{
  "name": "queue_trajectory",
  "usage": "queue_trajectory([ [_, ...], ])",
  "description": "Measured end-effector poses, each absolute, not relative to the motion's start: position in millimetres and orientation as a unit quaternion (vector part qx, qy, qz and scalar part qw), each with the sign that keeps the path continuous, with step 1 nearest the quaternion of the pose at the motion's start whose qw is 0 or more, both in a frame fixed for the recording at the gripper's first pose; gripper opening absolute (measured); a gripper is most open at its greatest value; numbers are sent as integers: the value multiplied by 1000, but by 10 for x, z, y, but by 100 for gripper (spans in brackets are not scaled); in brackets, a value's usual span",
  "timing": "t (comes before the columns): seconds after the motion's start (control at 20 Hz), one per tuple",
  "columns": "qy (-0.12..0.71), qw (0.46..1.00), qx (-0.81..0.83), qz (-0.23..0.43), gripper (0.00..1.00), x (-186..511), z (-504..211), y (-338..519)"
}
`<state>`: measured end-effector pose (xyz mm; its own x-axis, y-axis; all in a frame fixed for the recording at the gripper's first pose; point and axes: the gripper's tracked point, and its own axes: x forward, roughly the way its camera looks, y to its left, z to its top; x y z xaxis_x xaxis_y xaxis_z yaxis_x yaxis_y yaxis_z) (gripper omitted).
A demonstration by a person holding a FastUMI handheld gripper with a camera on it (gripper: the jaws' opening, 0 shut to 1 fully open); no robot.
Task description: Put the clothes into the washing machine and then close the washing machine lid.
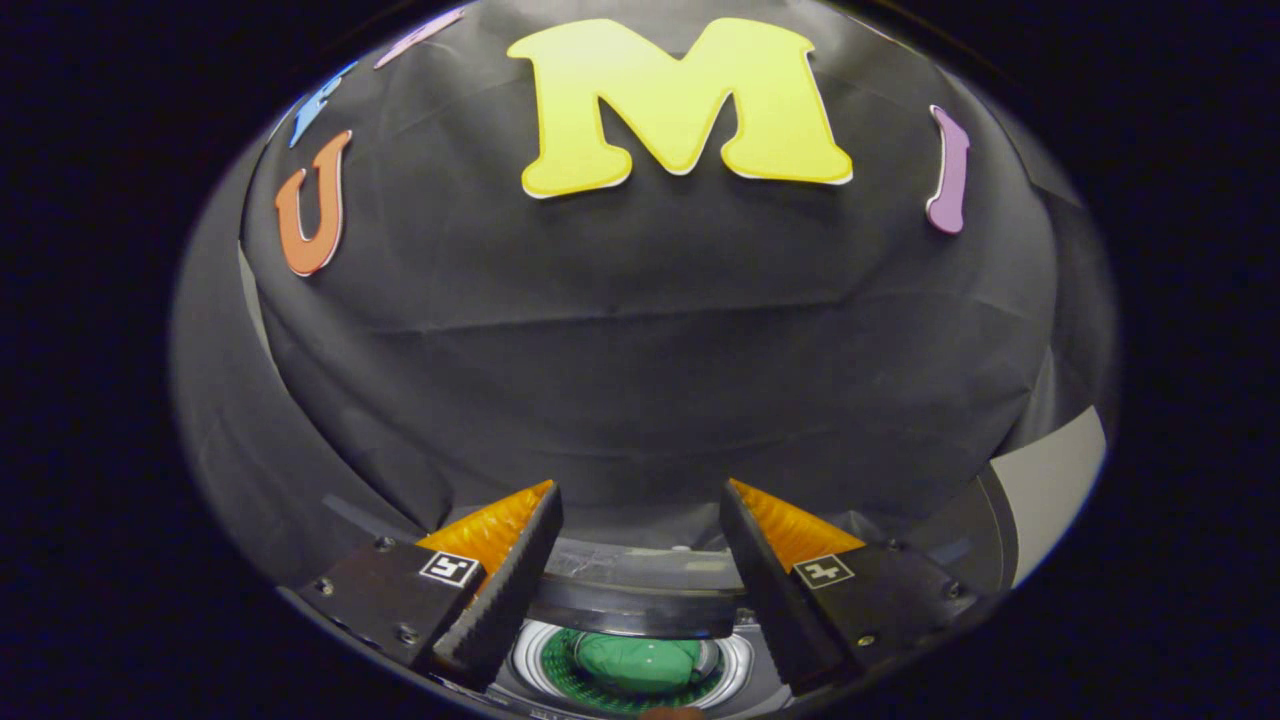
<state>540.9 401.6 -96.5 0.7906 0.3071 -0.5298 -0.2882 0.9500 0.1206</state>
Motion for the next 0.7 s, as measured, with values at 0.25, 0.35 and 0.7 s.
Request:
queue_trajectory([
  [0.25,260,951,16,164,99,5153,-998,3979],
  [0.35,250,954,18,165,99,5065,-1016,3964],
  [0.7,219,960,17,172,99,4758,-1110,3904],
])
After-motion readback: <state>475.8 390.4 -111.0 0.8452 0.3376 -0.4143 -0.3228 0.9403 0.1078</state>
